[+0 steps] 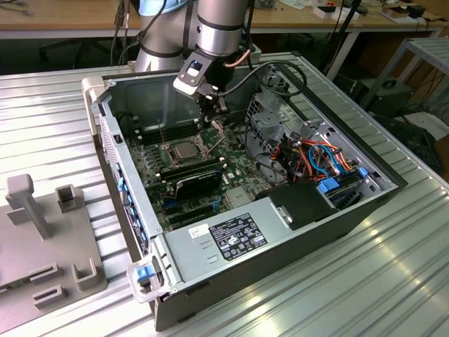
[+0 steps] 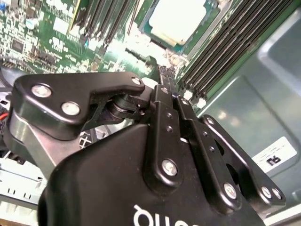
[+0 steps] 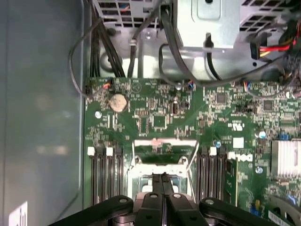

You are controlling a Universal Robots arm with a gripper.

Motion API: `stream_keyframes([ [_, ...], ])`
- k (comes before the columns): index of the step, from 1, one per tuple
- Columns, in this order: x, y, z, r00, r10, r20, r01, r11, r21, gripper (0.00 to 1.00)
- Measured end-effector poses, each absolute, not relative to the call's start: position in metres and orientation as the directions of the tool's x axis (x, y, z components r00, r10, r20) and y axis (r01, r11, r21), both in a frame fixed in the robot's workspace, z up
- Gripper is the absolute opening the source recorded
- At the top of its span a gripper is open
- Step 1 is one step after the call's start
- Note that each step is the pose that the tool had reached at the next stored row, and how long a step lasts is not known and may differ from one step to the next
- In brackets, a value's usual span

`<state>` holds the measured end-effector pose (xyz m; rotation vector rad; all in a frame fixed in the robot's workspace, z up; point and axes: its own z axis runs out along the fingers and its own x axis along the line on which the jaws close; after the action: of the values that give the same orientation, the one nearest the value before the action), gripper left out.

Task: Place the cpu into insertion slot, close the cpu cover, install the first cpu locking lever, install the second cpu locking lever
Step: 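Close the cpu cover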

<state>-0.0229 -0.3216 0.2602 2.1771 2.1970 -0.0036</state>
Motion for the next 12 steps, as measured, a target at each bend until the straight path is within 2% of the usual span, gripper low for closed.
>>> stream_keyframes([
  [12,0.011,-0.314,0.26,-0.008,0.999,-0.038,0.999,0.01,0.033,0.11],
])
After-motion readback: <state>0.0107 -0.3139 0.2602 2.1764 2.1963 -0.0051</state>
